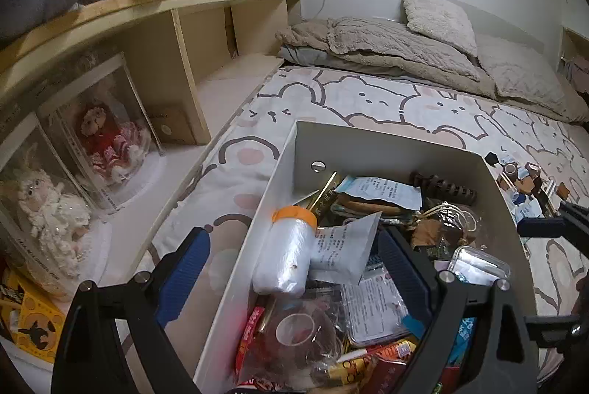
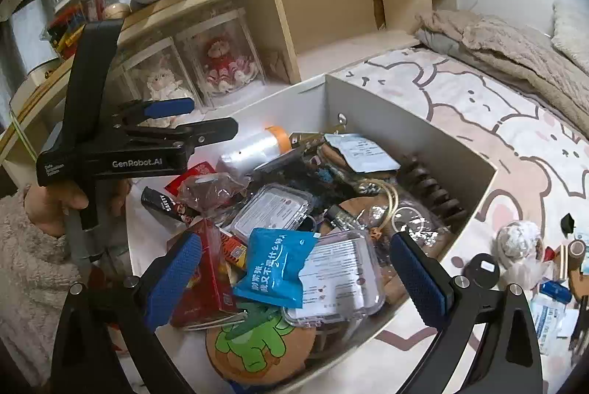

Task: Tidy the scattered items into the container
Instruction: 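Open the left tool to drop the bottle while the right tool releases the sachet into the box, then withdraw both open tools from the box back over the bed items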

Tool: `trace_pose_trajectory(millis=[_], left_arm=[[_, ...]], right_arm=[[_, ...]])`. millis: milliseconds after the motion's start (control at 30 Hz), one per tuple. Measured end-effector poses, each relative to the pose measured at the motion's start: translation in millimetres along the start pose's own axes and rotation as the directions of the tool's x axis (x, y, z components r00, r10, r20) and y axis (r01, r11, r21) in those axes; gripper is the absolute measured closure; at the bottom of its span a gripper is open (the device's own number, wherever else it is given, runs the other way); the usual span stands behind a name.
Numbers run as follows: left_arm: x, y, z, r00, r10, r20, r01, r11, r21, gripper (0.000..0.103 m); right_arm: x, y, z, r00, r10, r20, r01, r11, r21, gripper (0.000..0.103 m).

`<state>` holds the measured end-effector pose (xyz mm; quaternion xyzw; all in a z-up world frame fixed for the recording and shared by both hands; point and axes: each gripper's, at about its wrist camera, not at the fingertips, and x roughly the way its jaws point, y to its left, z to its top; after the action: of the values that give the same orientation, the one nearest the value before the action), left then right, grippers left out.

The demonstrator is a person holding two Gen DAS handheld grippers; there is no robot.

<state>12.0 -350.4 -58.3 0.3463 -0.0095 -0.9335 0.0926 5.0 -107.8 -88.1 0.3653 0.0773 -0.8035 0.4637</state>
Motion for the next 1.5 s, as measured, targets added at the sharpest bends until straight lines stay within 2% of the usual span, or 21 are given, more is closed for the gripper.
trace_pose_trajectory(millis=[267, 433, 533, 1000, 1233, 1500], left_arm=[[-24, -13, 6, 0.999, 0.029, 0.018, -0.03, 0.999, 0.036, 0.01], [-38, -22, 7, 1.0, 0.019, 0.025, -0.02, 0.999, 0.033, 0.009], [-45, -28, 8, 0.999, 0.019, 0.032, -0.02, 0.999, 0.042, 0.0], [-67, -58, 4, 0.999, 0.026, 0.02, -0.028, 0.995, 0.093, 0.0], [-76, -69, 2, 1.0, -0.006, -0.005, 0.007, 0.996, 0.093, 0.0], [-90, -84, 0, 1.0, -0.012, 0.008, 0.011, 0.993, 0.118, 0.0]], right_arm=[[-18, -8, 0, 0.999, -0.006, 0.035, 0.006, 1.0, 0.023, 0.001], [-31, -14, -1, 0.998, -0.022, 0.066, 0.02, 0.999, 0.032, 0.001], [-38, -18, -2, 0.996, -0.031, 0.082, 0.027, 0.999, 0.046, 0.0], [-58, -31, -7, 0.991, -0.072, 0.112, 0.066, 0.996, 0.064, 0.0], [-68, -38, -11, 0.989, -0.086, 0.123, 0.077, 0.994, 0.076, 0.0], [-77, -40, -17, 0.987, -0.099, 0.125, 0.089, 0.992, 0.084, 0.0]])
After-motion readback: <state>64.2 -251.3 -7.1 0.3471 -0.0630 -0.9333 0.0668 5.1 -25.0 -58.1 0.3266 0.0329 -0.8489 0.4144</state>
